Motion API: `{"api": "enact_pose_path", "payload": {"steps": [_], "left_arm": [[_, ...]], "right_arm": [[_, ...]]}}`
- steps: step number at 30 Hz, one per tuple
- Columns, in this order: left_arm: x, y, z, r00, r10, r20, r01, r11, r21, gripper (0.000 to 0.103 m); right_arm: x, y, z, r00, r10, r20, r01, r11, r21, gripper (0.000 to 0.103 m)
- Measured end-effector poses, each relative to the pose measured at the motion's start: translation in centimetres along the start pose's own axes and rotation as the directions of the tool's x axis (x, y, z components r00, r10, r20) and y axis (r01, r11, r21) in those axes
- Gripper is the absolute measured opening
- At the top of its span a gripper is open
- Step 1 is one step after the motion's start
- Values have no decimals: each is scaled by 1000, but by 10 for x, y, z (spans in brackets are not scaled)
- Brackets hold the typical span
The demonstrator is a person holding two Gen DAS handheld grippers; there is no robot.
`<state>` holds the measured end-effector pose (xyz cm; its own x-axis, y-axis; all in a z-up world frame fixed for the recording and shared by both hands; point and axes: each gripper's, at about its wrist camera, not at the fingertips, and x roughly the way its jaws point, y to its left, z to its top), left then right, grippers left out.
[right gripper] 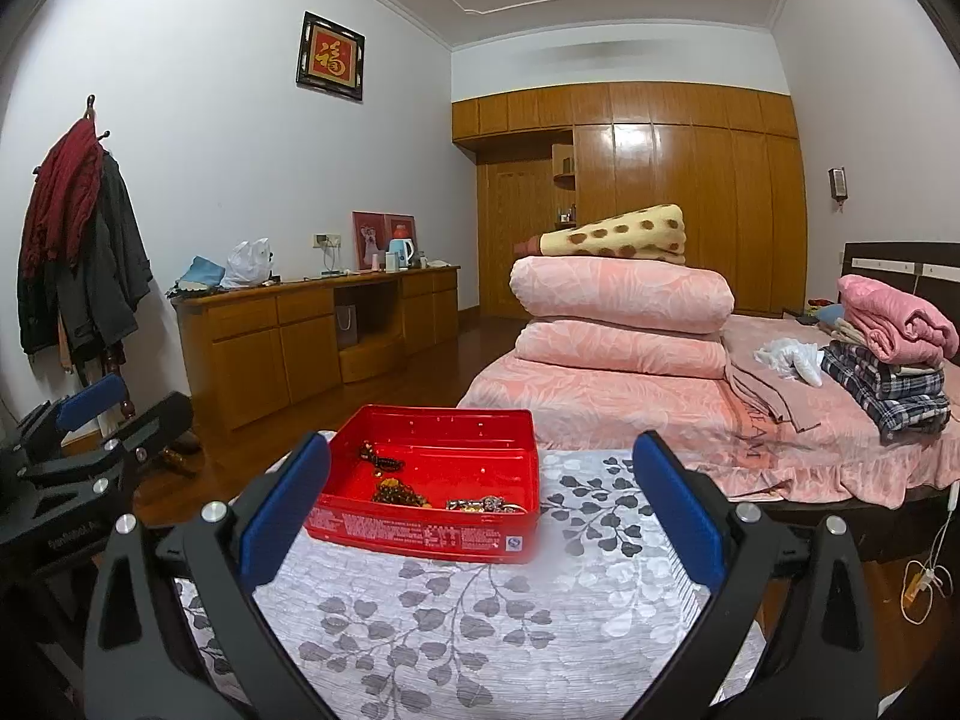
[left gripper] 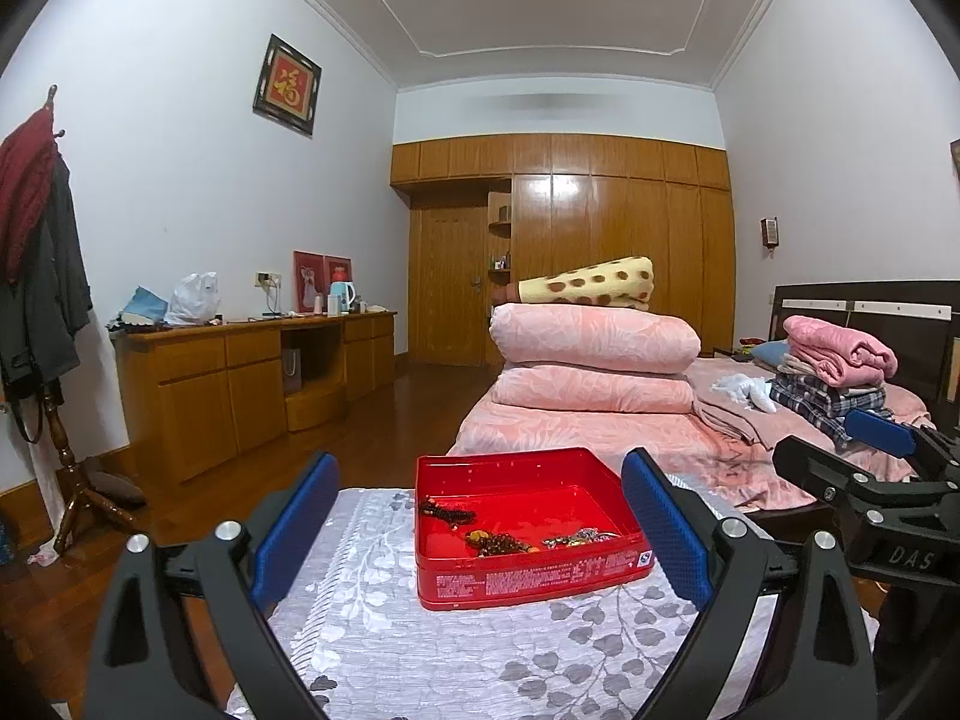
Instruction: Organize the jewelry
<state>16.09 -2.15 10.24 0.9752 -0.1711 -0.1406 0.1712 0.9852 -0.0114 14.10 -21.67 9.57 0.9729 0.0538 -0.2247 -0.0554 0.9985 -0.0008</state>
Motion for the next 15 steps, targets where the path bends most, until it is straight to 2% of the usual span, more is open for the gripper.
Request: {"api": "enact_pose_path", "payload": {"steps": [15], "left_arm": [[-1, 0, 1, 1000, 0, 2, 0, 1000, -1, 93]], "right_arm": [[-2, 0, 3, 1000, -1, 5, 1, 1000, 0, 98]]}}
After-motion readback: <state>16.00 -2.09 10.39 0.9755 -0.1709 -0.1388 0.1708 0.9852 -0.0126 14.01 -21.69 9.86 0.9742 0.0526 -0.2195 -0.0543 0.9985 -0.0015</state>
